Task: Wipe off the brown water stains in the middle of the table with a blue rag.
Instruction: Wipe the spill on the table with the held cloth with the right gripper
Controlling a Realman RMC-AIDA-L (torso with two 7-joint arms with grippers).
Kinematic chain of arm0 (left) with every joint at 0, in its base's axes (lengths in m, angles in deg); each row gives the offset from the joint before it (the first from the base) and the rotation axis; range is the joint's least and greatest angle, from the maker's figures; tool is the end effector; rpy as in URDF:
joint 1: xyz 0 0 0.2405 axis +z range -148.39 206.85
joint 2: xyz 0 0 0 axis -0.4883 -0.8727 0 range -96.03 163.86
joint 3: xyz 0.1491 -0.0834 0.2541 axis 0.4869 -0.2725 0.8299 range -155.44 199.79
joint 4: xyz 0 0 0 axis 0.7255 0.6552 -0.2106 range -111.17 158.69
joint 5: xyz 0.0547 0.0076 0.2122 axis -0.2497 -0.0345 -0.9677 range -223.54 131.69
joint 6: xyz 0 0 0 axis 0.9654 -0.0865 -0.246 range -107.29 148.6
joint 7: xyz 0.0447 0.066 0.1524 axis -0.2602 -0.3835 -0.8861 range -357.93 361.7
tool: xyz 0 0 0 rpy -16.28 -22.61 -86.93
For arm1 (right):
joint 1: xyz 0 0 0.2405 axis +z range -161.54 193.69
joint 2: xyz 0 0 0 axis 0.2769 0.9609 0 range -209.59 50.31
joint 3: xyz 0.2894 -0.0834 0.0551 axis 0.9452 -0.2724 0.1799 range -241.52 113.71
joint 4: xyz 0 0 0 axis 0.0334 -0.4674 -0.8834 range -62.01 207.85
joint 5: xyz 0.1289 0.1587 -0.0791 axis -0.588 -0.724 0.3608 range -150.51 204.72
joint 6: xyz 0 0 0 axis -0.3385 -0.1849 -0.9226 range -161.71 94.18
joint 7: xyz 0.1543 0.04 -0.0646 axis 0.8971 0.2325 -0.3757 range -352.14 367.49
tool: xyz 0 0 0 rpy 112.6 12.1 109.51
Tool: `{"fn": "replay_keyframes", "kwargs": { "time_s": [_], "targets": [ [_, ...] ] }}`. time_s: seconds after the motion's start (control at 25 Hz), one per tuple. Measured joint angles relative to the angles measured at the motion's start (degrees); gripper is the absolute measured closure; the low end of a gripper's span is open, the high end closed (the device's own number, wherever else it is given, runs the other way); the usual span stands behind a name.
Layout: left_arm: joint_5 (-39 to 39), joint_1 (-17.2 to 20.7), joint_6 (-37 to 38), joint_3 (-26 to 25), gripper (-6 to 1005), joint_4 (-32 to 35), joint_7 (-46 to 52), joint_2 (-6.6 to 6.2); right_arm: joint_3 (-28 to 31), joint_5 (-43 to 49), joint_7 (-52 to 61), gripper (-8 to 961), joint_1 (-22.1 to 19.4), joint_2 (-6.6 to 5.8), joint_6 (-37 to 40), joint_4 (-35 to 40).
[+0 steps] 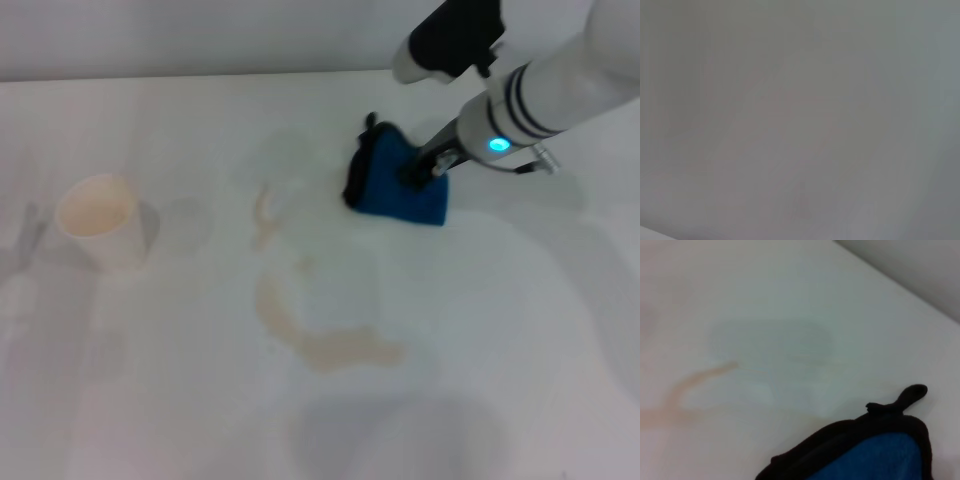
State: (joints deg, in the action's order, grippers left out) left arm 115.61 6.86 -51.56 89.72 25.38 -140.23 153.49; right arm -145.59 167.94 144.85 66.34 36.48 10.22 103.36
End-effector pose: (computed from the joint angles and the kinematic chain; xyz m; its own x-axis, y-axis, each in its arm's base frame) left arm -0.4029 0.3500 -0.0301 0.3979 0.0286 0.9170 0.9111 -0.1296 -0.3913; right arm 0.2754 0.4937 -0.0999 0.7738 -0.6314 0.0511 -0.4798 -0.6368 -0.6035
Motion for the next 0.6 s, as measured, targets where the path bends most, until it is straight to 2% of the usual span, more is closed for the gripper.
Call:
{"fn": "replay_keyframes", "kwargs": {
  "time_s": [0.04, 0.16, 0.4, 0.6],
  "targets": [
    [0.0, -0.18, 0.0, 0.02, 123, -0.1, 0.0, 0.02, -2.82, -4.16, 0.01, 898, 0.04, -0.06, 0.15, -0.07],
    [0.0, -0.27, 0.01, 0.02, 123, -0.25, 0.0, 0.03, -4.99, -7.32, 0.01, 898, 0.08, -0.05, 0.45, 0.13],
    [0.0, -0.23, 0.05, -0.04, 123, -0.29, 1.32, 0.05, -13.43, -16.01, -0.04, 898, 0.12, 0.02, 3.44, 1.83],
    [0.0, -0.19, 0.06, -0.05, 122, -0.08, 1.41, 0.05, -17.44, -20.54, -0.18, 898, -0.74, 0.04, 7.76, 5.4]
  ]
}}
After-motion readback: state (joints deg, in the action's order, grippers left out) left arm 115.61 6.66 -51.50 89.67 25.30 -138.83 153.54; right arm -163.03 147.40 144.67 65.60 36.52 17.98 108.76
